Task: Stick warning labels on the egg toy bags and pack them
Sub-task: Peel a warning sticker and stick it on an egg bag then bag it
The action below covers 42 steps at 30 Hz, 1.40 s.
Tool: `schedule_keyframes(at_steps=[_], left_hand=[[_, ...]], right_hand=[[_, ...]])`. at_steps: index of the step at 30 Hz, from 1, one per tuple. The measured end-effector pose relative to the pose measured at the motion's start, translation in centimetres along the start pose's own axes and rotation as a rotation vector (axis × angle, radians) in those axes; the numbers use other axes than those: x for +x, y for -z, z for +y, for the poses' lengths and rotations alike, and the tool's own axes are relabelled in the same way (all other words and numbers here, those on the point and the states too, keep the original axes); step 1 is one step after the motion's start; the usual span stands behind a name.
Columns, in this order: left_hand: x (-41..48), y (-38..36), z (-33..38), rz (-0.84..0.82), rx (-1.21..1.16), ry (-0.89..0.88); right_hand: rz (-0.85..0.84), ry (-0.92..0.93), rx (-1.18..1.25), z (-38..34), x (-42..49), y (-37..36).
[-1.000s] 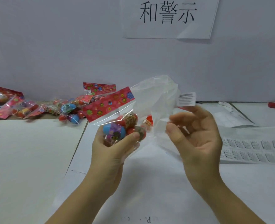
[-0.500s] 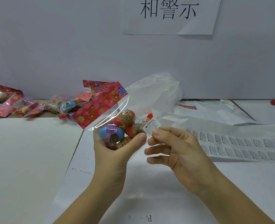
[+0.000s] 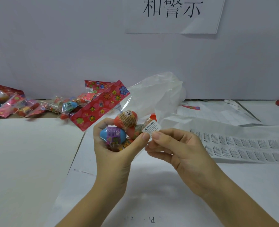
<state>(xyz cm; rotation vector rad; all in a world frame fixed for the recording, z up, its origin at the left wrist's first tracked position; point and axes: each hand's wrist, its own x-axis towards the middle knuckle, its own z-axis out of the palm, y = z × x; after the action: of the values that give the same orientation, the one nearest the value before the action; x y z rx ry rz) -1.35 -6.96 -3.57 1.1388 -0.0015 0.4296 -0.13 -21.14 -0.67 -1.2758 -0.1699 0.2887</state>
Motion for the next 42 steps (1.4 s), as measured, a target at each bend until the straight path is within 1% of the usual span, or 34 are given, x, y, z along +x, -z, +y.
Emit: schedule_keyframes(at_steps=[8,15,20,25,27,29,32,34,37,40,42], left_hand=[[0.0,-0.1,0.3,0.024,0.057,0.026],[0.0,-0.2,0.2,0.014,0.043,0.024],[-0.1,0.0,0.0,0.015,0.013,0.003],[-0.1,-0.1,-0.1,0.014,0.009,-0.045],[-0.2,-0.2,0.0,0.007,0.020,-0.066],[-0.2,-0.3,0.1,0.018,0.044,-0.076],[0.0,0.0,0.6,0.073,0.015,-0.077],[0.3,0.2,0.8,0.059,0.004,-0.090],[0.2,0.2,0.9,-0.005,0.006,-0.100],[0.1,0.0,0.9,-0.054,0.036,-0.111],[-0.1,-0.2,0.9,-0.066,0.077,-0.123]], right_hand=[[-0.015,0.006,-0.026,-0.1,0.0,0.0],[0.006,0.037,-0.085,0.1,0.0,0.1],[0.024,0.084,-0.128,0.5,0.1,0.0],[0.029,0.088,-0.124,0.7,0.0,-0.1],[0.043,0.094,-0.113,0.6,-0.2,-0.2],[0.080,0.110,-0.155,0.4,-0.3,-0.3],[0.212,0.173,-0.214,0.0,0.0,0.2],[0.250,0.267,-0.211,-0.5,0.2,0.8],[0.167,0.369,-0.273,-0.8,0.3,0.9],[0.122,0.395,-0.390,-0.4,0.1,0.7],[0.129,0.398,-0.428,-0.2,0.1,0.7]])
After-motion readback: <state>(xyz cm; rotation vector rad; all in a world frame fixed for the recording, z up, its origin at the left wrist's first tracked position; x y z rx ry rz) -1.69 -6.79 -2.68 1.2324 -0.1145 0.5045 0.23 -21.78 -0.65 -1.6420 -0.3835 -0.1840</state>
